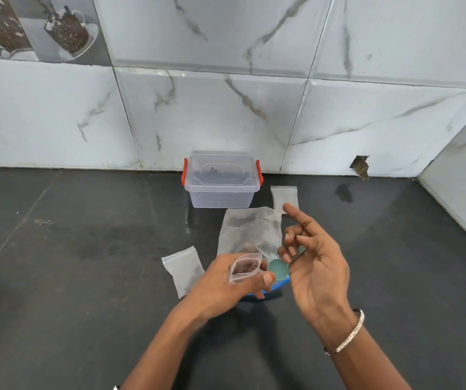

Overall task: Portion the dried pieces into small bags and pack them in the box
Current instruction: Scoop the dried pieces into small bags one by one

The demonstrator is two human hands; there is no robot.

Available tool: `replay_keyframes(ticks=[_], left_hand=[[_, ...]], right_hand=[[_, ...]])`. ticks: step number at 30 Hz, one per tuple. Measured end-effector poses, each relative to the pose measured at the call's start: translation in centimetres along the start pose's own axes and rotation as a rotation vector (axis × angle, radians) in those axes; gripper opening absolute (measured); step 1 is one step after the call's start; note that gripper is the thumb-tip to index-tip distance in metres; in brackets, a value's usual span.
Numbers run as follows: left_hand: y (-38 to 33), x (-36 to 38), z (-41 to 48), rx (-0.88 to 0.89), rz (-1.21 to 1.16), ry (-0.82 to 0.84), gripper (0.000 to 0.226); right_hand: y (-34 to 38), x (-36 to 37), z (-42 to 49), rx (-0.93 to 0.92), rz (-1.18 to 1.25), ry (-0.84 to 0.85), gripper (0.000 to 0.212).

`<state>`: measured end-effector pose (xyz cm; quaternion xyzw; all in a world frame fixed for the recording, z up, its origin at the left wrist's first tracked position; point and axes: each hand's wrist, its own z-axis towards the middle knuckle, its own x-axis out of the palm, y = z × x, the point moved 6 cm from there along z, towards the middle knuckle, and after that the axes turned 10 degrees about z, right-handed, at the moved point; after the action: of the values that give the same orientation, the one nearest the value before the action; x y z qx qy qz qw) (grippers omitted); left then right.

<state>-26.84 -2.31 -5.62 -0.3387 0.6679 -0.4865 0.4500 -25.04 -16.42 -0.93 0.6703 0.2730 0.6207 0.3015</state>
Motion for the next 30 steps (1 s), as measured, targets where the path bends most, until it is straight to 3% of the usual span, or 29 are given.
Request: replay_keyframes(ticks=[4, 9, 12, 18, 23, 26, 30], left_hand=[[0.2, 0.7, 0.0, -0.028, -0.035, -0.075, 0.022], [2.4, -0.8, 0.2, -0.1, -0.021, -0.195, 0.007], [3.3, -1.5, -0.1, -0.151, 0.058, -0.246, 0.012], [4.5, -0.9, -0.4, -0.179, 0.112, -0.175, 0.019], [5.5, -2.8, -1.1, -0.204, 0.481, -0.244, 0.026], [5.3, -2.6, -1.6, -0.198, 0.657, -0.183, 0.022], [4.7, -1.4, -1.6, -0.159, 0.791, -0.21, 0.023]], right_hand=[[-1.0, -1.0, -0.4, 0.011, -0.053, -0.012, 0.052], [-1.5, -3.4, -1.6, -0.027, -0.771, 0.177, 0.042], [-2.0, -4.8, -3.2, 0.044, -0.956, 0.264, 0.028], [-1.7, -7.5, -4.7, 0.102, -0.88, 0.031, 0.019], [-1.2, -9.9, -4.3, 0.113, -1.214, -0.003, 0.019], [-1.4, -10.2, -3.9, 0.008, -1.356, -0.014, 0.016], [-2.3, -8.3, -3.4, -0.274, -1.517, 0.007, 0.011]])
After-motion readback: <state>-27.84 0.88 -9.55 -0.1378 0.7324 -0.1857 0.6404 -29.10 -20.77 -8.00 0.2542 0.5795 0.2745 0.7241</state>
